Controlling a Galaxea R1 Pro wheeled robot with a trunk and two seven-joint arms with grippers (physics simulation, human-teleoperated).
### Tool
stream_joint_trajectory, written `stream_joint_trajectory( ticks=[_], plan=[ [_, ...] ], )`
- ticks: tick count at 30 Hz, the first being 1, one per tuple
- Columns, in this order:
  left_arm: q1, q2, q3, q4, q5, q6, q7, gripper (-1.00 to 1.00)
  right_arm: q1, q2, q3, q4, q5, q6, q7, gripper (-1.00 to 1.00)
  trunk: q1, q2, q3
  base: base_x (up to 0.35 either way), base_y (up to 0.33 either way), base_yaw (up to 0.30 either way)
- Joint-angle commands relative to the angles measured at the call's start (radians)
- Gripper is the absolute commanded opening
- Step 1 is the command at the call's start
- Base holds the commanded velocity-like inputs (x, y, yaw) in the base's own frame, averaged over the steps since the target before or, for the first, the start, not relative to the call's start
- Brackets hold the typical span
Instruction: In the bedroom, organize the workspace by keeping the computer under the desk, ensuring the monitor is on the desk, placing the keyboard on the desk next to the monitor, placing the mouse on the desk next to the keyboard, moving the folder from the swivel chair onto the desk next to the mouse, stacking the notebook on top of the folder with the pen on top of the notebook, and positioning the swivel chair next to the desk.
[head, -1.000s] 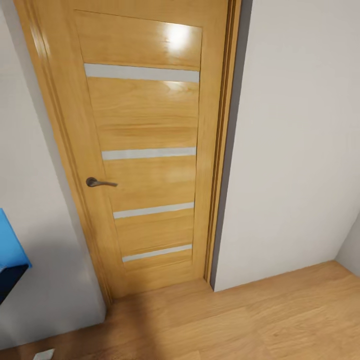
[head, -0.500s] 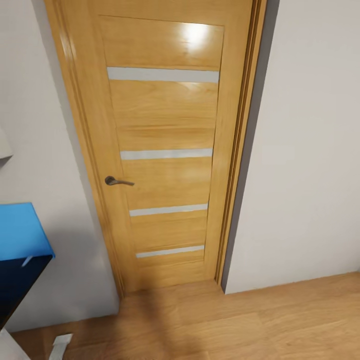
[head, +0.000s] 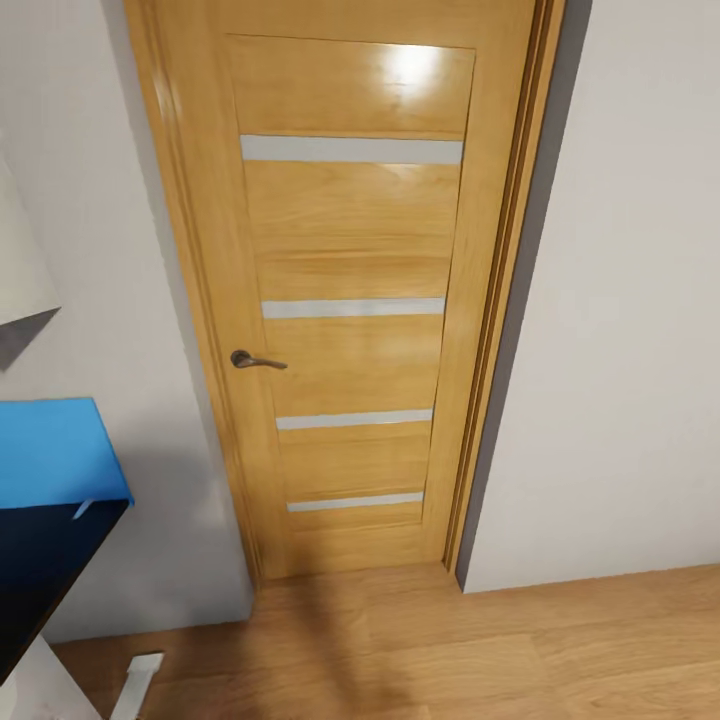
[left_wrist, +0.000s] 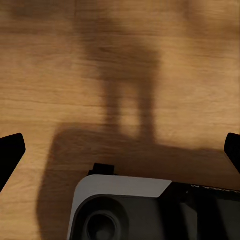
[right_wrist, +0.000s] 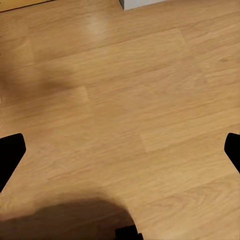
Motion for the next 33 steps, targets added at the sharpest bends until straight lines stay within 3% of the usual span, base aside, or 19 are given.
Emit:
stream_joint_trajectory(
  ticks=[1, 9, 15, 26, 33],
  plan=[
    [0.0, 0.0, 0.002, 0.0, 0.003, -0.002, 0.0, 1.0, -0.001, 0.0, -0.006, 0.001, 0.0, -0.003, 0.002, 1.0, 0.0, -0.001, -0.001, -0.082, 0.0, 0.046],
    [0.0, -0.001, 0.003, 0.0, 0.003, 0.001, 0.004, 1.0, -0.001, 0.002, -0.006, 0.001, 0.0, -0.003, -0.002, 1.0, 0.0, -0.001, -0.001, -0.293, -0.01, 0.232],
    [0.0, -0.001, 0.003, 0.0, 0.003, 0.002, 0.006, 1.0, -0.001, 0.003, -0.005, 0.002, 0.0, -0.003, -0.002, 1.0, 0.0, -0.001, -0.002, -0.207, -0.223, 0.275],
    [0.0, -0.001, 0.004, 0.001, 0.003, 0.002, 0.006, 1.0, -0.001, 0.001, -0.004, 0.002, 0.002, -0.003, -0.001, 1.0, 0.0, -0.001, -0.012, -0.048, -0.303, 0.179],
    [0.0, 0.001, 0.004, 0.001, 0.004, 0.0, 0.006, 1.0, -0.001, 0.001, 0.003, 0.003, 0.041, -0.003, -0.001, 1.0, 0.0, -0.001, -0.012, 0.0, -0.013, 0.027]
  ],
)
